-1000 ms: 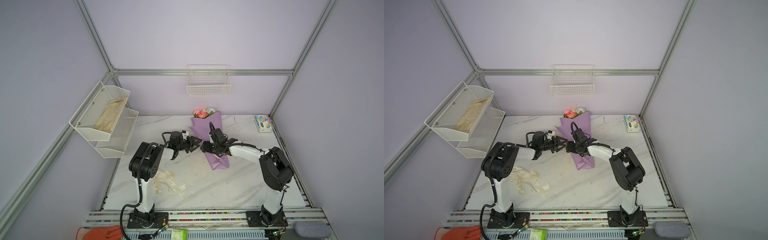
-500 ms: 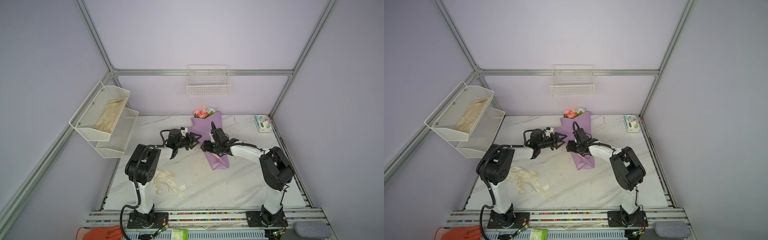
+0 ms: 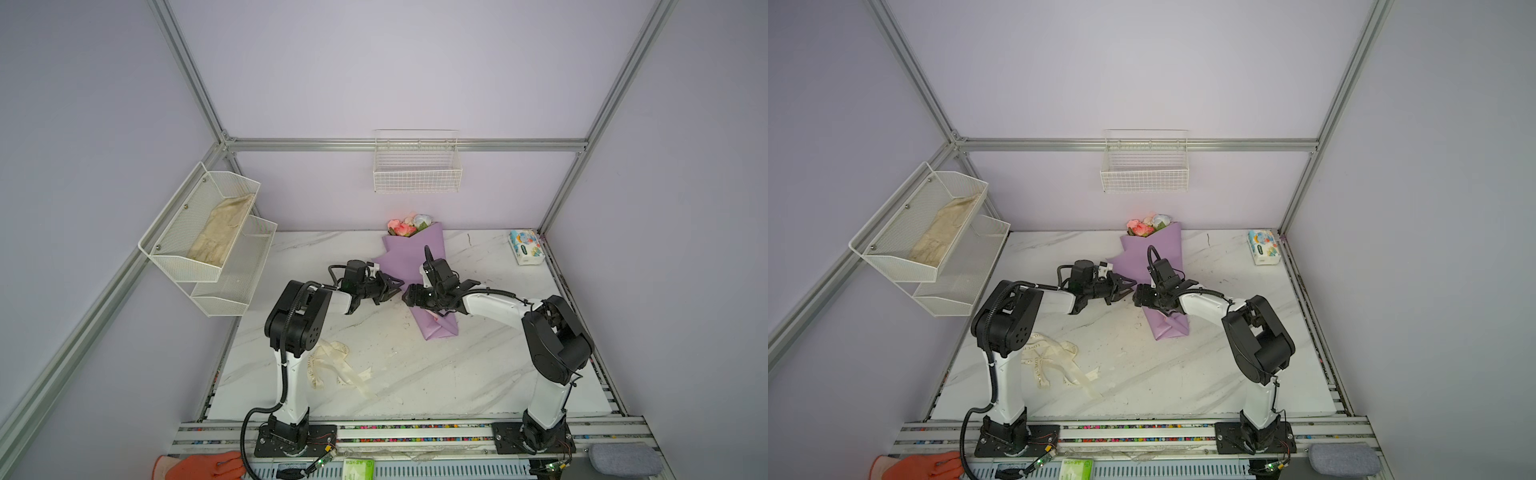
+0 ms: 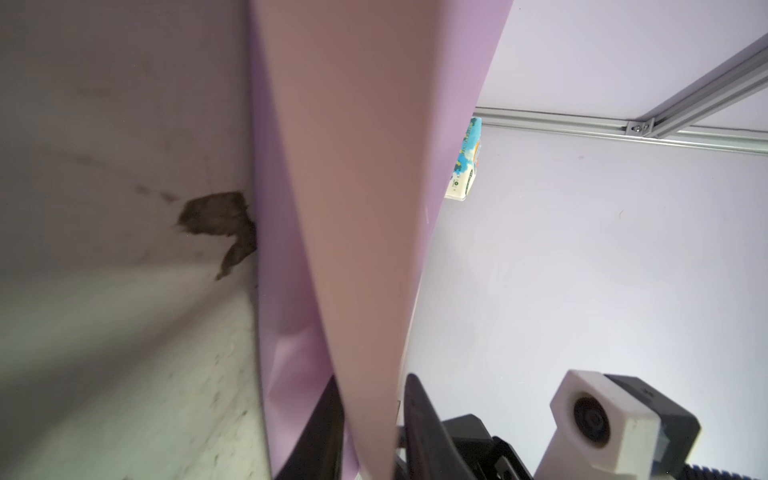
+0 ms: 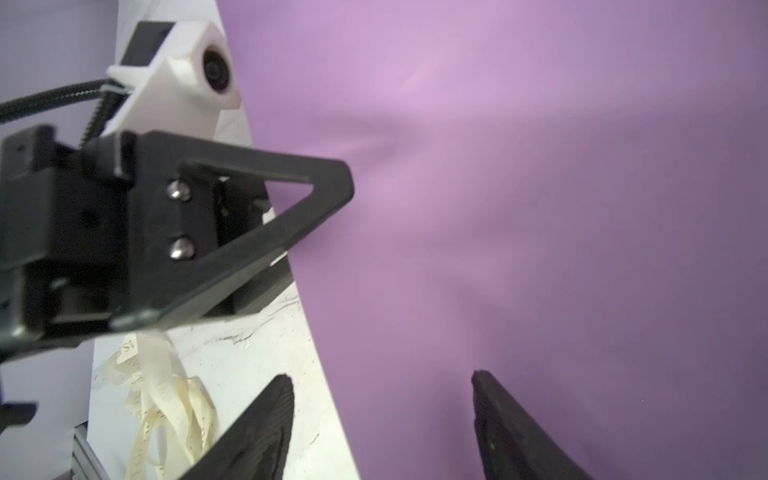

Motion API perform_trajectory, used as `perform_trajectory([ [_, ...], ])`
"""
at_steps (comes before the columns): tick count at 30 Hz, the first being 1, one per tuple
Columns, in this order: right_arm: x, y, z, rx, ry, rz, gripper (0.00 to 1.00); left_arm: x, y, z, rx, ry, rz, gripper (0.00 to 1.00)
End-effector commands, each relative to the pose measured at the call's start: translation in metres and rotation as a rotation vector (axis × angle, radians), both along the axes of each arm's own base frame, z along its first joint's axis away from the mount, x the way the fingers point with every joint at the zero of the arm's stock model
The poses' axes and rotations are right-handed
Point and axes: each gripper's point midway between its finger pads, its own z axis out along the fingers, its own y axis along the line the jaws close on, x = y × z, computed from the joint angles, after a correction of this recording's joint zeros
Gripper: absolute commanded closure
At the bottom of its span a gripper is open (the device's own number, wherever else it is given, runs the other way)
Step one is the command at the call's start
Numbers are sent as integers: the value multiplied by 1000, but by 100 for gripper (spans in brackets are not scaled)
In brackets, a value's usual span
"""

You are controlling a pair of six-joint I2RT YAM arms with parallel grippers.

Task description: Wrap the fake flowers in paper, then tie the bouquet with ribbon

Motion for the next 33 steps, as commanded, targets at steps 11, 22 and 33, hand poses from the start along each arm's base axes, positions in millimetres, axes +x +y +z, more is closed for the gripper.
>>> perform_trajectory([
  [11,-43,-86,39,287,19,-85,59,41,-20,39,48,-184,-152,85],
  [22,-42,-111,8,211,59,-236,77,48,-24,51,30,-242,-201,91],
  [33,-58,-75,-24,287,155,-96,89,50,-26,59,-2,-259,-213,94],
])
